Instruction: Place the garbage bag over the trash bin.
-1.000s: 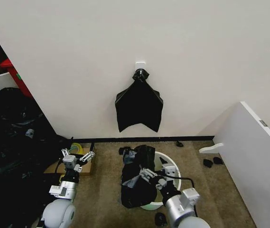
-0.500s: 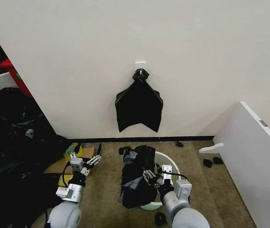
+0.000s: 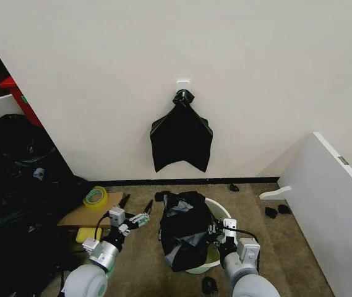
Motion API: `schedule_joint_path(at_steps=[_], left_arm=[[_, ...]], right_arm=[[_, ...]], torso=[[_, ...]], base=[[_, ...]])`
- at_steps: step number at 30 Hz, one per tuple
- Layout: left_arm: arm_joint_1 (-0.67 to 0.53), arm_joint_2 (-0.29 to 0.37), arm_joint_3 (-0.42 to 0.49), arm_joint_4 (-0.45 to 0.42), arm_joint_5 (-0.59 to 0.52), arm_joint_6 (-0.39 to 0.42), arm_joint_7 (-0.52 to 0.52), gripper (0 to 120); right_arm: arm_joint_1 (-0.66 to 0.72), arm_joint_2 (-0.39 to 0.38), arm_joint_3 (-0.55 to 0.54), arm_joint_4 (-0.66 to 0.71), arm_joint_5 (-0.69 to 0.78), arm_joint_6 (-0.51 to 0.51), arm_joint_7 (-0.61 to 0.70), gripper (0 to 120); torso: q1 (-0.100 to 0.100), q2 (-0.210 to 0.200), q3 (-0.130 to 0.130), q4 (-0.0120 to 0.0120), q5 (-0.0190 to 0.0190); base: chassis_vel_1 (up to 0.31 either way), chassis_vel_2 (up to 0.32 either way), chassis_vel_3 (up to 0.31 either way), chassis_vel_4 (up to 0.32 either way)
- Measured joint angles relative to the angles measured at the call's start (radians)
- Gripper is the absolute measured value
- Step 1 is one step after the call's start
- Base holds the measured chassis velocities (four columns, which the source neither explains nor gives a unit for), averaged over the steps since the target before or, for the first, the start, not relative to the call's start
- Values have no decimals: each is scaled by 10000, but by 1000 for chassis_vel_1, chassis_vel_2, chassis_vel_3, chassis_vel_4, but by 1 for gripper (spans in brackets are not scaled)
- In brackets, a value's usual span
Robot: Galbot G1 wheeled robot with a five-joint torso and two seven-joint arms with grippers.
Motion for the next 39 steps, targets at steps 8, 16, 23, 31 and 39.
schedule_joint_path(at_steps=[8,16,23,31,39], left_arm=[[-271,-77,927,-509,-677,2257,-1343,100],[-803,-415,1777,-552,-794,3475,-2519,98],[-1348,-607,2524,-379,-508,4582,-4459,97],[-1894,-946,2932,158,-399,4810,-4971,81],[-1996,-888,2873,32,-597,5323,-5038,54]], right_arm=[[59,230,-404,23,472,118,30,0],[178,223,-519,111,728,107,44,0],[251,285,-529,26,706,74,29,0],[241,310,-532,-65,563,20,3,0],[237,283,-511,-78,455,-1,-12,0]], torso=[[0,0,0,0,3],[0,0,0,0,2],[0,0,0,0,3],[0,0,-2,1,2],[0,0,-1,-2,1]], base=[[0,0,0,0],[0,0,0,0],[0,0,0,0],[0,0,0,0],[0,0,0,0]])
